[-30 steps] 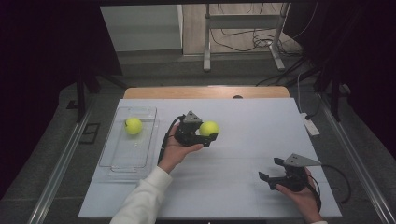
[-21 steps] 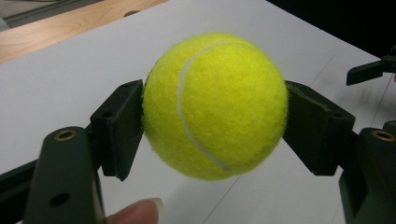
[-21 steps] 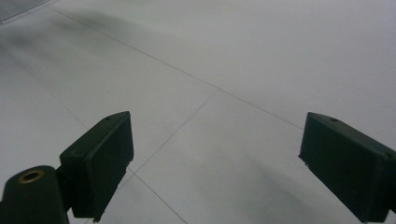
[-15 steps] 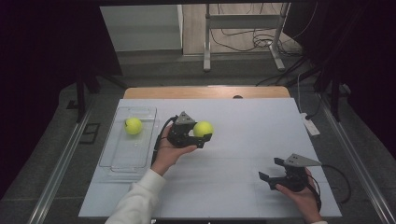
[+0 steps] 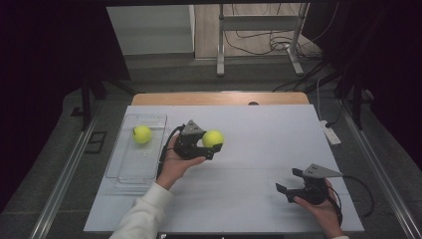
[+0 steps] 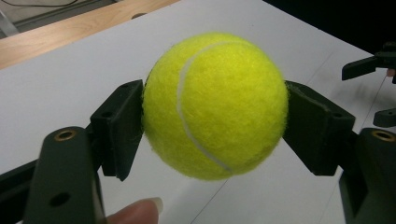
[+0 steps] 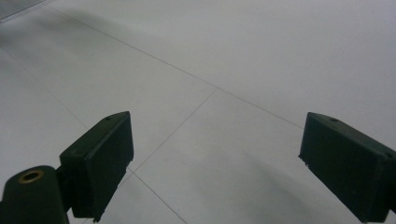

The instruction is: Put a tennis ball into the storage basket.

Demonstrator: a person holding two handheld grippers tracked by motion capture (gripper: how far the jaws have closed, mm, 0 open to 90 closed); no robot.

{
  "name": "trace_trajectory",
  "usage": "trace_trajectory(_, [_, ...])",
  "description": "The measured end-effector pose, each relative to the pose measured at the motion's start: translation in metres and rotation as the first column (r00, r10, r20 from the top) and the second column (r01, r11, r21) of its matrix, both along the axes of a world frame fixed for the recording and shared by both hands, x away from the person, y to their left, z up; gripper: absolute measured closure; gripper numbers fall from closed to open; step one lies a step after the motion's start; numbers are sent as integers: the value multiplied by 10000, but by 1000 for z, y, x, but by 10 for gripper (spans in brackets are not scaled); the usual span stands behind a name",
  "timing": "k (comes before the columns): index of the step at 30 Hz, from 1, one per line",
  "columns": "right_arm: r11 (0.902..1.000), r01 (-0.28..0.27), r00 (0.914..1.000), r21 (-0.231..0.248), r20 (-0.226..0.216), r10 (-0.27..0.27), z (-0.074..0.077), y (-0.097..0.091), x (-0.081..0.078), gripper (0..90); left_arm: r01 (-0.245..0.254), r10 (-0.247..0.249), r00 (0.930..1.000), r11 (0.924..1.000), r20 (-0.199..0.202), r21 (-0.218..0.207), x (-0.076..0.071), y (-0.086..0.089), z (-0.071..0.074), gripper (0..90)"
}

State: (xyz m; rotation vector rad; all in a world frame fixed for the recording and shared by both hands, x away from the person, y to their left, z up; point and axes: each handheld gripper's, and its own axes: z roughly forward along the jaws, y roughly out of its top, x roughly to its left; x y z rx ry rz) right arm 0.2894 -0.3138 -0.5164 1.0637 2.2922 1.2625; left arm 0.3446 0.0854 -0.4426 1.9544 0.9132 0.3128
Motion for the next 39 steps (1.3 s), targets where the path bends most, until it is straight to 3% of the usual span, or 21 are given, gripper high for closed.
trace_trajectory(9, [10000, 16, 10000, 14, -20, -16, 0, 1, 0, 102, -180, 180, 9998, 9998, 72, -60, -7, 13, 2, 267])
trace_trajectory(39, [10000, 25, 10000, -11, -6, -25, 0, 1, -1, 102, -531, 535, 9983, 9985, 222, -153, -16, 34, 9, 267])
